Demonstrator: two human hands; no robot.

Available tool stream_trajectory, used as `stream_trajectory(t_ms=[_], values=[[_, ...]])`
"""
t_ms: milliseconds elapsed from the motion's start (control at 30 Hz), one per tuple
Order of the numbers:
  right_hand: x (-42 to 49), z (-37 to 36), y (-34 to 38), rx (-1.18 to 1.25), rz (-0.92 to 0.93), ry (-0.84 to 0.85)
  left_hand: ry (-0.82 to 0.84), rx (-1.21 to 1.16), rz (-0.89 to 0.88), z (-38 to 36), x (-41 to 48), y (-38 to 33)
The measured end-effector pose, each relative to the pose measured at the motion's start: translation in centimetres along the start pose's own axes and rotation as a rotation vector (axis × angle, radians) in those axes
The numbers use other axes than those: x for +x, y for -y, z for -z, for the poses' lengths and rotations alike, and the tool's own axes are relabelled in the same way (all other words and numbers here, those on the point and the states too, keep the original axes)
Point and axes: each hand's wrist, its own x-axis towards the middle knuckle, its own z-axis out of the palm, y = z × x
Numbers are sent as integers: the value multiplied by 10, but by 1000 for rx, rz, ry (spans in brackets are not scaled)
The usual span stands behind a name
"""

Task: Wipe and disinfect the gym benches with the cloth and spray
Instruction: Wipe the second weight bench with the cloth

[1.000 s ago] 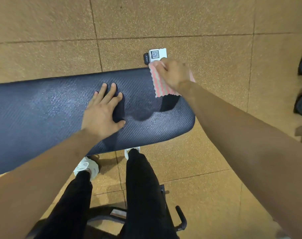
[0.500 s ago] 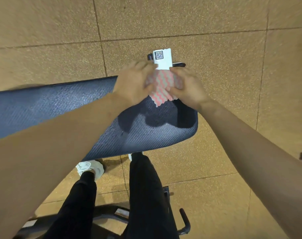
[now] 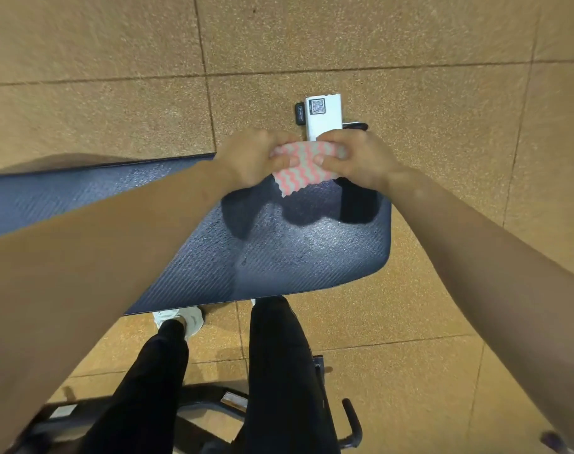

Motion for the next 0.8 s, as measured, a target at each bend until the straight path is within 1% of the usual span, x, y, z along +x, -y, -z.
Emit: stream_trajectory(t_ms=[67,133,200,267,333,400,467,533,600,633,700,733,800], values=[[8,2,17,-11,26,63,-29,-33,14,2,-12,15],[15,0,37,30,55,116,-51,-45,9,5,-24,31],[18,-5,56,101,84,100,-54,-29,30,10,-36,47],[18,-11,71,122,114,10,-59,-27,58,17,-49,62],[16,-20,81,62,135,-126,-50,-39,91,25,-63,78],[10,-32,85,-11,111,-231,-33,-28,157,36,-79,97],[0,-48,87,-82,51,-291,-41,8,208,45,-94,112],[-10,-66,88,-138,7,-329,-85,62,234,52,-106,118],[-15,-79,87,-146,17,-380,-139,131,227,57,-112,115],[-15,-82,88,-127,19,-401,-140,148,228,59,-110,112],[-13,-85,87,-85,6,-417,-95,137,210,58,-99,106],[-12,-85,87,-78,2,-419,-47,115,177,55,-88,103],[-11,-85,85,-84,17,-428,106,44,154,44,-67,94]])
